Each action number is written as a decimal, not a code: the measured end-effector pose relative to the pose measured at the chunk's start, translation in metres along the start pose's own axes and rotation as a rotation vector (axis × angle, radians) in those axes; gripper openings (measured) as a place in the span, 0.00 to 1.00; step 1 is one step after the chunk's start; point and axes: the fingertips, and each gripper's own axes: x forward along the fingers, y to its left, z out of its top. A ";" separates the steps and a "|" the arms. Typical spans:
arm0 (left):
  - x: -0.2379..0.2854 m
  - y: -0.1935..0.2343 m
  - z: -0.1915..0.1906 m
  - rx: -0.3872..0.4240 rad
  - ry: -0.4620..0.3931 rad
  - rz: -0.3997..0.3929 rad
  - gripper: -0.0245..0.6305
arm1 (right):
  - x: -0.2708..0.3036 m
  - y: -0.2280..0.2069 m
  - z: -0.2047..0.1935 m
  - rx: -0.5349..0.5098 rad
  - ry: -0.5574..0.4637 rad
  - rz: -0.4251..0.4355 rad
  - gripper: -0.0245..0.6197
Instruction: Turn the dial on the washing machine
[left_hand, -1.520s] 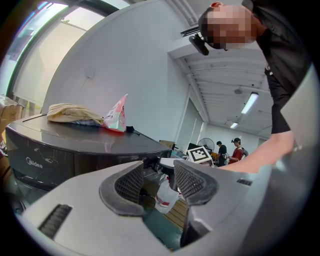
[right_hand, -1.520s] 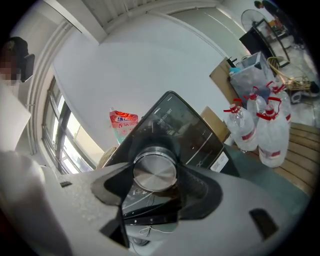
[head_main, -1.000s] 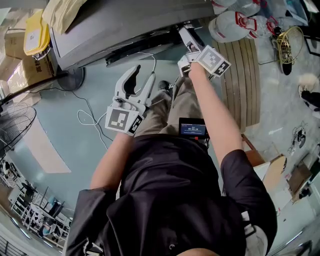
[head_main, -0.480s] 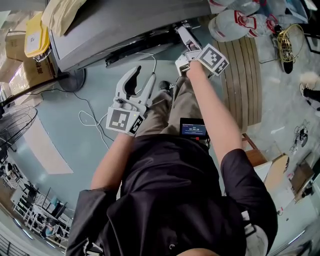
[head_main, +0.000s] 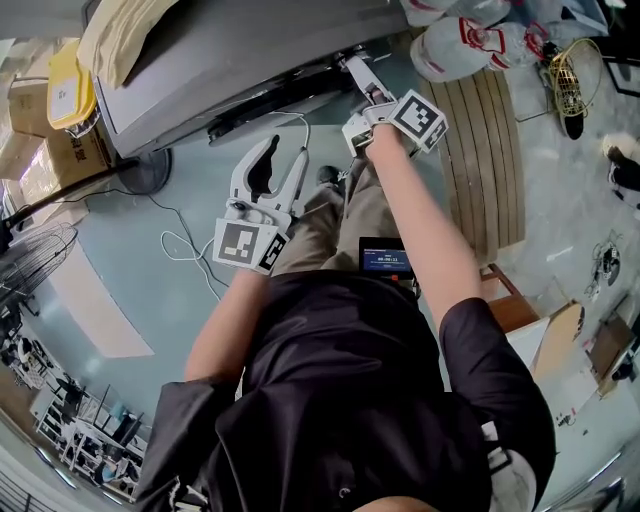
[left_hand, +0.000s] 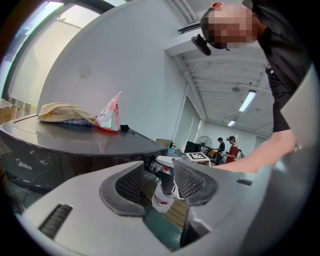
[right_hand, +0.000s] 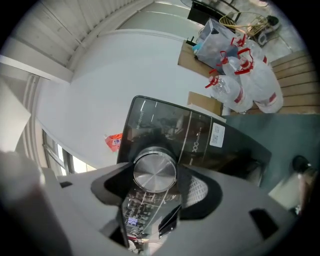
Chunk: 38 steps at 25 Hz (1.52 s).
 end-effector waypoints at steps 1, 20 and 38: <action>0.001 0.001 0.000 0.000 -0.001 0.001 0.31 | 0.000 0.000 0.000 0.014 -0.002 0.003 0.46; 0.018 0.007 0.007 -0.006 -0.007 0.007 0.30 | -0.001 -0.010 -0.001 0.291 -0.032 0.047 0.46; 0.022 0.005 0.008 -0.007 -0.002 0.021 0.30 | -0.004 -0.011 0.000 0.552 -0.088 0.091 0.46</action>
